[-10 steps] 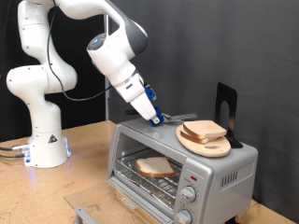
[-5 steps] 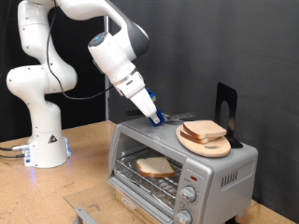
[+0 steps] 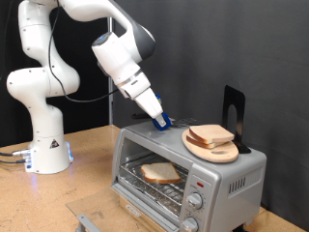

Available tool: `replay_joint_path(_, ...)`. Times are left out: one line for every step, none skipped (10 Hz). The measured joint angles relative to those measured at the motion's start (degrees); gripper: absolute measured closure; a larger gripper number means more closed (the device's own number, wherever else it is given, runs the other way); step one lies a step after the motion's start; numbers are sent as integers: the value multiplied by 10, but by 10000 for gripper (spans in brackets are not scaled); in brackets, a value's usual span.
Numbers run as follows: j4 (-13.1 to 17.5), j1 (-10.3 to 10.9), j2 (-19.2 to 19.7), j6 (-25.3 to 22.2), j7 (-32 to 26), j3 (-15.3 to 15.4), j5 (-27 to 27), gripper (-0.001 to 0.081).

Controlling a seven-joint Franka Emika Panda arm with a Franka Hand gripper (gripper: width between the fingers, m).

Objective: Make a piece of toast with the oven

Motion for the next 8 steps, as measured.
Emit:
replay_joint_path(2, 0, -5, -5, -9, -2, 10, 3)
replay_joint_path(2, 0, -15, -18, -13, -7, 16, 3)
replay_joint_path(2, 0, -27, -34, -13, -15, 19, 3)
replay_joint_path(3, 0, -40, -49, -13, -22, 22, 3)
replay_joint_path(5, 0, -54, -65, -9, -30, 23, 3)
replay_joint_path(8, -1, -67, -92, 9, -40, 19, 3)
replay_joint_path(9, -4, -80, -120, 28, -49, 16, 3)
replay_joint_path(7, -4, -80, -114, 25, -47, 16, 3)
